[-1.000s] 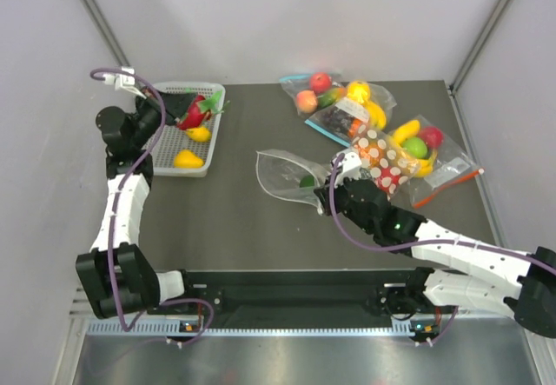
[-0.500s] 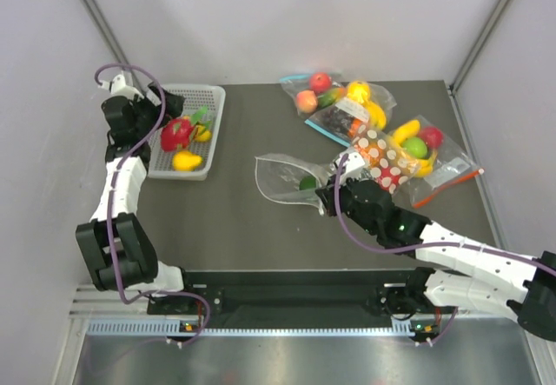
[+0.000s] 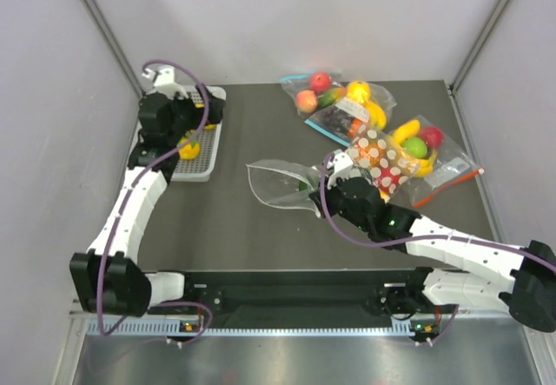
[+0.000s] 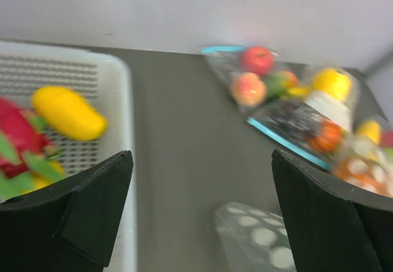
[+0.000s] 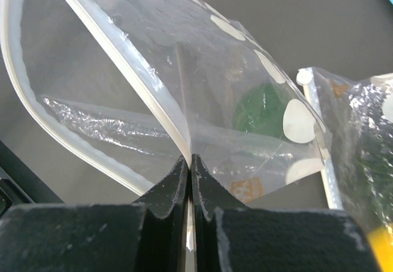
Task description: Open the zip-top bag and remove the fake food
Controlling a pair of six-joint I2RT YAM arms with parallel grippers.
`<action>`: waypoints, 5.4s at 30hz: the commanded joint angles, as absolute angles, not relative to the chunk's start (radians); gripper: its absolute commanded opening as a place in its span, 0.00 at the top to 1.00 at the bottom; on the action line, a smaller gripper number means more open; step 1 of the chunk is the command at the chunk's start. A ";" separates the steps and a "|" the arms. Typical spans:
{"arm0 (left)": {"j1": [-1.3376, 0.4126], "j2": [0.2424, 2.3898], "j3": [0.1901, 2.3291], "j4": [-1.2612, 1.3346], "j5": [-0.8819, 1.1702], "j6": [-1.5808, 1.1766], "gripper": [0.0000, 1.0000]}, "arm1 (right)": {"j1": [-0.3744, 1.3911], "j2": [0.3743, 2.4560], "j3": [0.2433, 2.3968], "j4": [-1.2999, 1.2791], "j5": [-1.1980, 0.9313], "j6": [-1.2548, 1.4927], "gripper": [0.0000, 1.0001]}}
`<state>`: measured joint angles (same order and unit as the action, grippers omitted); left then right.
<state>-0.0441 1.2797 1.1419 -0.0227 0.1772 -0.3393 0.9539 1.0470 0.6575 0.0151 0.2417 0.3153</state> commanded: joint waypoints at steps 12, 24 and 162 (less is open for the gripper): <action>-0.301 0.759 0.853 -0.210 0.184 -0.432 0.01 | 0.980 1.216 0.870 0.052 0.275 0.348 1.00; -0.301 0.765 0.629 -0.140 0.230 -0.528 0.01 | 1.032 1.341 0.988 0.069 0.267 0.357 1.00; -0.518 0.954 0.687 -0.058 0.293 -0.281 0.55 | 0.770 1.338 0.865 0.080 -0.092 0.403 1.00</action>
